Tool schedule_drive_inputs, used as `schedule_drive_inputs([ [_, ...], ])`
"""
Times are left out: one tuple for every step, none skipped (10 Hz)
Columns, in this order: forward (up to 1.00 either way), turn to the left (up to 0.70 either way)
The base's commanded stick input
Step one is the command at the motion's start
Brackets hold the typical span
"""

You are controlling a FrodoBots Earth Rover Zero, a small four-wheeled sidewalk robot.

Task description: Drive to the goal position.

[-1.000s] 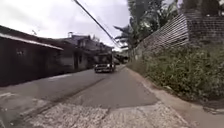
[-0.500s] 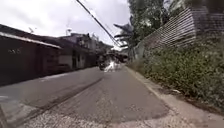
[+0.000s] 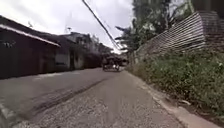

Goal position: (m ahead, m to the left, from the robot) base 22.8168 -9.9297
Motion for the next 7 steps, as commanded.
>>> schedule_drive_inputs([
  [0.70, 0.01],
  [0.70, 0.01],
  [0.70, 0.01],
  [0.70, 0.01],
  [0.70, 0.01],
  [0.70, 0.01],
  [0.70, 0.01],
])
